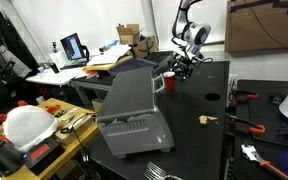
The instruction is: Pour out the contents in the red cup
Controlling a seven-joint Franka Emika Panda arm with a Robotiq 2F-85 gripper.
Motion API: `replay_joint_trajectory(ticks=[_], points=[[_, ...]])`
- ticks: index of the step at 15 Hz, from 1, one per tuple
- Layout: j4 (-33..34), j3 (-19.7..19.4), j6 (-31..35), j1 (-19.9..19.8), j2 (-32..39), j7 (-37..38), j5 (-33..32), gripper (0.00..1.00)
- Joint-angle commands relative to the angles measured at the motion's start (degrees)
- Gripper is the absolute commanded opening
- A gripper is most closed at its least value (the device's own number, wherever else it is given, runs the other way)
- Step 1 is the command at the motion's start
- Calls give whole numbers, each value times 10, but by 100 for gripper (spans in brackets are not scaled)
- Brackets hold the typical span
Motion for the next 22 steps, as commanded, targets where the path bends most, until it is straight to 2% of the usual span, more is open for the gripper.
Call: replay_joint_trajectory(ticks=[1, 13, 22], points=[[-7, -9, 40, 20, -10, -3, 12, 100], [14, -1, 67, 32, 4, 13, 13, 100], [71, 2, 24, 16, 40, 61, 13, 100]])
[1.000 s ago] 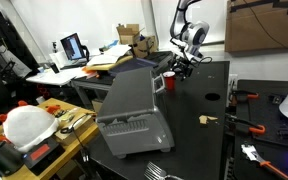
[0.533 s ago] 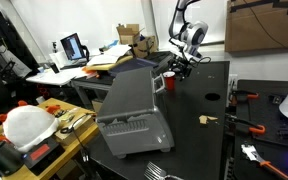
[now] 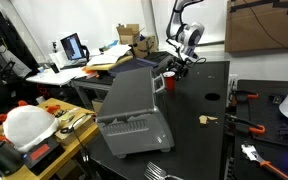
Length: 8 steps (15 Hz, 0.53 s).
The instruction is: Pour out the contents in the red cup
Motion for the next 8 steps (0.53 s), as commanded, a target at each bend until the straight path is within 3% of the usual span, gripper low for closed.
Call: replay_joint_trajectory(ticks=[1, 8], points=[[28, 1, -30, -13, 19, 26, 9, 100], [37, -4, -111, -45, 54, 51, 12, 100]])
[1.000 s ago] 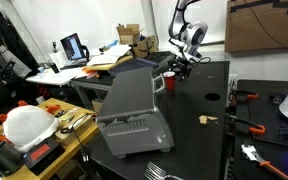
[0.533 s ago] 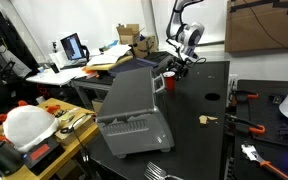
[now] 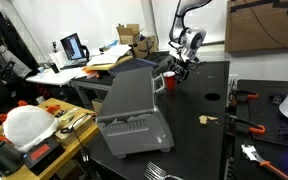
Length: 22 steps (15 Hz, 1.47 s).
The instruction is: Pour out the contents in the red cup
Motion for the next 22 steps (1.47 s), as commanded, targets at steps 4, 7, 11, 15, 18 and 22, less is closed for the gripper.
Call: replay_joint_trajectory(ticks=[4, 7, 11, 15, 18, 22], points=[[18, -8, -97, -31, 27, 28, 9, 100], [22, -10, -126, -40, 35, 31, 19, 100], [25, -11, -141, -42, 46, 31, 41, 100], [27, -12, -153, -39, 56, 32, 53, 100], [30, -8, -167, -42, 62, 30, 69, 100], [36, -8, -179, -36, 73, 32, 85, 100]])
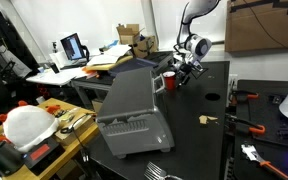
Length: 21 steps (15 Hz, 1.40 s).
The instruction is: Pour out the contents in the red cup
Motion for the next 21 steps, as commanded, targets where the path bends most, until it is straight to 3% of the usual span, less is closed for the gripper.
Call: replay_joint_trajectory(ticks=[1, 10, 11, 13, 15, 18, 21], points=[[13, -3, -24, 4, 13, 15, 20, 100], [19, -1, -34, 7, 21, 8, 42, 100], [19, -1, -35, 7, 22, 6, 45, 92], [19, -1, -39, 8, 22, 4, 46, 66], [17, -2, -43, 7, 21, 1, 48, 49], [16, -5, -45, 8, 16, -3, 48, 28], [19, -7, -44, 9, 13, -5, 47, 16]])
